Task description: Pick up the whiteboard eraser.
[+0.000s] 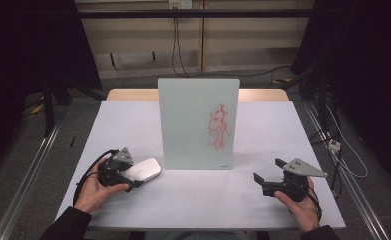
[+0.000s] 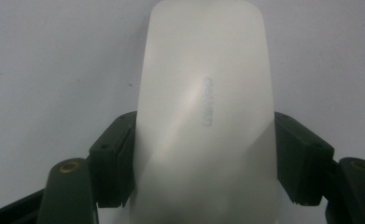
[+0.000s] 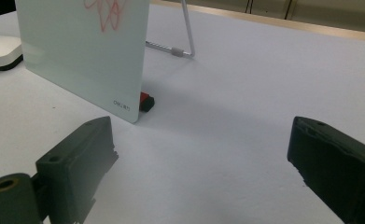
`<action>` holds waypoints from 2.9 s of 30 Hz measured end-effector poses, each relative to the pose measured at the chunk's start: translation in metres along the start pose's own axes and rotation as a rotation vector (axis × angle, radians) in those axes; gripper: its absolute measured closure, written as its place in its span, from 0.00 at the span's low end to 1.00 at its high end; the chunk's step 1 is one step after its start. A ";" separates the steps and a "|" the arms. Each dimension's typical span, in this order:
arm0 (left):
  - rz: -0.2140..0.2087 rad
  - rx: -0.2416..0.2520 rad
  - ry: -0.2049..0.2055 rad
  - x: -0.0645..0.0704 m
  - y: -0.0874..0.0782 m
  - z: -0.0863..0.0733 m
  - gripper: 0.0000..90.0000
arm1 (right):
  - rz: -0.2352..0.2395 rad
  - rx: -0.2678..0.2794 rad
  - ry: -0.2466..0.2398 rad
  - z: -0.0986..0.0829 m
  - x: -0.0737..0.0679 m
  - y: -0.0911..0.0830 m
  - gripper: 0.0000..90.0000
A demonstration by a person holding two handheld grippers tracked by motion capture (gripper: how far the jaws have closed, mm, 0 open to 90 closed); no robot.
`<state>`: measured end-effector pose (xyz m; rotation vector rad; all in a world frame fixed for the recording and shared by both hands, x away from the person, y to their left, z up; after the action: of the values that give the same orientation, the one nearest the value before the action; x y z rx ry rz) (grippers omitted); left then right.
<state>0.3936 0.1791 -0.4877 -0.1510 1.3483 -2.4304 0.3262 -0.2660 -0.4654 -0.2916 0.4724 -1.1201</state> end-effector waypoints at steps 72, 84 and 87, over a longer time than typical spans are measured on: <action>0.083 0.334 0.041 0.036 -0.047 0.044 0.35 | 0.050 -0.011 -0.010 0.001 -0.010 0.005 0.08; 0.053 0.373 0.081 0.047 -0.047 0.062 0.35 | 0.078 -0.009 -0.029 0.001 -0.017 0.004 0.07; 0.045 0.370 0.094 0.050 -0.045 0.066 0.35 | 0.085 -0.005 -0.030 0.002 -0.019 0.004 0.07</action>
<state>0.3530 0.1304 -0.4182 0.0877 0.9017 -2.6238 0.3237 -0.2469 -0.4609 -0.2895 0.4565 -1.0304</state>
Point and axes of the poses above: each handheld gripper's, and its own axes: y roughly forward along the jaws, z roughly out of its top, x roughly to its right, the point moved 6 cm from there along y, roughly forward along the jaws, and after that the axes turned 11 degrees about y, right-handed, at the moved point
